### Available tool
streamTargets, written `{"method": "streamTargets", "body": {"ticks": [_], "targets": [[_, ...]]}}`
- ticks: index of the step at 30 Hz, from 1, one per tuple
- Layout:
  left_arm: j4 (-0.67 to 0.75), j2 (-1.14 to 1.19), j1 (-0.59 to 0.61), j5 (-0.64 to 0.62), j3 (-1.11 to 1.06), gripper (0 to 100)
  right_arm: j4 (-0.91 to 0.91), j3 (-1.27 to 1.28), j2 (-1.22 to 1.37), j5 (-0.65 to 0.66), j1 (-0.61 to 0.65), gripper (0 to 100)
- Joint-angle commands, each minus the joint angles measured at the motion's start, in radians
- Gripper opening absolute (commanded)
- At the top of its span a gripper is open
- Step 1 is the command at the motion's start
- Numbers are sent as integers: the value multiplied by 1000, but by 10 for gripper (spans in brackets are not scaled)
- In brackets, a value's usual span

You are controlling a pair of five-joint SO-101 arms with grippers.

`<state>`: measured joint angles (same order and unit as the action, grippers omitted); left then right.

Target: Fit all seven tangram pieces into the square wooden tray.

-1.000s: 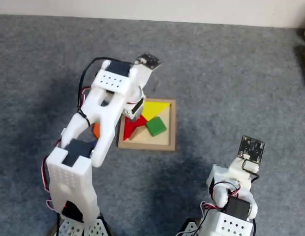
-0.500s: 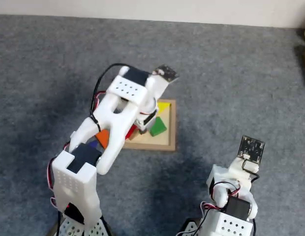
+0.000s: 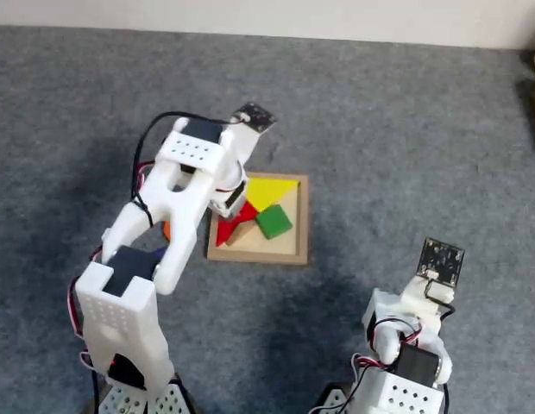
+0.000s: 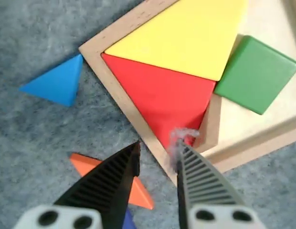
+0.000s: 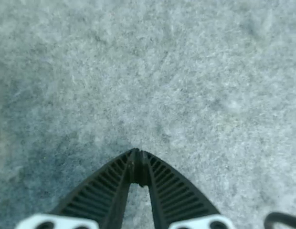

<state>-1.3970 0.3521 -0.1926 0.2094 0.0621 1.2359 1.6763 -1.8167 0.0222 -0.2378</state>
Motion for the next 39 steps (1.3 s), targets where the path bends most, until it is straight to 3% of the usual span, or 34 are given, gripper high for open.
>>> {"method": "streamTargets", "body": {"ticks": [1,7,12,26,31,39], "targets": [[0,-65,5,8,21,133,-16,116,-10,12,-15,5],[-127,-87,-94,3,110,130,-16,116,-10,12,-15,5],[-143,-81,-162,3,108,130,-16,116,-10,12,-15,5],[-32,134,4,11,105,133,-16,116,-10,12,-15,5],[-100,134,36,11,216,132,-16,116,-10,12,-15,5],[-222,136,-54,6,381,130,-16,116,-10,12,-15,5]]}}
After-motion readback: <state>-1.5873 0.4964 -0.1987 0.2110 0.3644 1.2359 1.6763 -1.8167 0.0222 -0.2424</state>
